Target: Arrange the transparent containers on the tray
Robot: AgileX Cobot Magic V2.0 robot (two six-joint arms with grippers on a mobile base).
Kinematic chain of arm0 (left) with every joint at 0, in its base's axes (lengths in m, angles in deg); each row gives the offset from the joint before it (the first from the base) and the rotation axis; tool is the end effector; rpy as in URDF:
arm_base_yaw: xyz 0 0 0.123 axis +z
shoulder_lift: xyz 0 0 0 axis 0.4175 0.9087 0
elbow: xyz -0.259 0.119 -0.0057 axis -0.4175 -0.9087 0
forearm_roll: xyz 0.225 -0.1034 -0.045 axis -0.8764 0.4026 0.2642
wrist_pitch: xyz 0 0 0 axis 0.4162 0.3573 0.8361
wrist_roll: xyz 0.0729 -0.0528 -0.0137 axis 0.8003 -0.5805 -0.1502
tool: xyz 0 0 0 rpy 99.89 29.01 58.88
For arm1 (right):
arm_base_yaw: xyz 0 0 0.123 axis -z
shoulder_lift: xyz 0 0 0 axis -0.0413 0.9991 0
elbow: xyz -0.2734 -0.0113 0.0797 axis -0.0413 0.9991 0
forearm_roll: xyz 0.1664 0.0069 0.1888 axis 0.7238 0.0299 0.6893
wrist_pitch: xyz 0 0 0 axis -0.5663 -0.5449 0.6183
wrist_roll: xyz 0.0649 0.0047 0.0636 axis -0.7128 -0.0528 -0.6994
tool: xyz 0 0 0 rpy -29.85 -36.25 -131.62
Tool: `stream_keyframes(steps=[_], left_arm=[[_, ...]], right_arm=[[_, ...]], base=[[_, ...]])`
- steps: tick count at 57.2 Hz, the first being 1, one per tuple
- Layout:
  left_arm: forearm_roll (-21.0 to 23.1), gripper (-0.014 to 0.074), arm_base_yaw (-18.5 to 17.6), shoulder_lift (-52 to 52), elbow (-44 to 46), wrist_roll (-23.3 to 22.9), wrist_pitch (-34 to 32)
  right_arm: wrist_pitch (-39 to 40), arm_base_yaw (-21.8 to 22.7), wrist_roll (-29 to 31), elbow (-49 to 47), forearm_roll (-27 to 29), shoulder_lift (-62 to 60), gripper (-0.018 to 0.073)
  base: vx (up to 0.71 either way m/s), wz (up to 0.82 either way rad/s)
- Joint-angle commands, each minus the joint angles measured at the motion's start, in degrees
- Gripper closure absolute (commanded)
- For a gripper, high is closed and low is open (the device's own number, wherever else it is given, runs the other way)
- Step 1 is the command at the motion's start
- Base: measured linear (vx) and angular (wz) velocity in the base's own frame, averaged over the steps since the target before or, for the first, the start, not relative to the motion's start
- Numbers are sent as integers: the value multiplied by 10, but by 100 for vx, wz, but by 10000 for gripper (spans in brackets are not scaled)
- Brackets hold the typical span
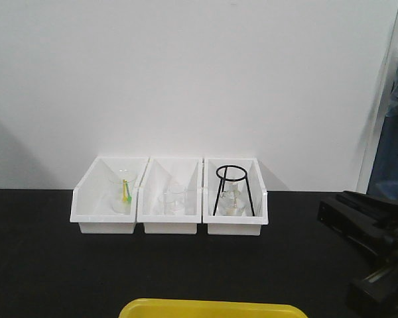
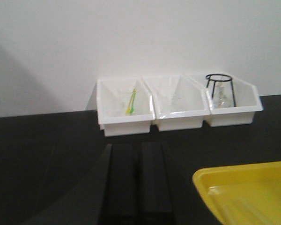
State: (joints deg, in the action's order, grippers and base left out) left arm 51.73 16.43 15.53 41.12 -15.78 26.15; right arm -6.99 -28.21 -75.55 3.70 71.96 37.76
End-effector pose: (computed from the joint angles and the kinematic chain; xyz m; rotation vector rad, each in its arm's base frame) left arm 0.0573 -0.0052 0.2556 0.0236 1.6223 -0.1477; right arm 0.1480 0.0898 0.3797 -0.4099 1.5945 0.4661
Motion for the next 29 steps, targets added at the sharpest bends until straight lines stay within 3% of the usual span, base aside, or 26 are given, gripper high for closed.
stream_keyframes(steps=[1, 10, 17, 29], left_arm=[[-1, 605, 34, -47, -37, -10, -46], [1, 605, 66, -81, -114, -10, -64], [25, 605, 66, -80, -158, -10, -93], [29, 605, 66, -80, -155, -10, -59]], right_arm=[[45, 2, 6, -17, -2, -4, 382], [43, 2, 6, -17, -2, -4, 382], [44, 2, 6, -17, -2, -4, 382], [45, 2, 6, -17, -2, -4, 382]], base=[[0, 0], [0, 0], [0, 0], [0, 0]])
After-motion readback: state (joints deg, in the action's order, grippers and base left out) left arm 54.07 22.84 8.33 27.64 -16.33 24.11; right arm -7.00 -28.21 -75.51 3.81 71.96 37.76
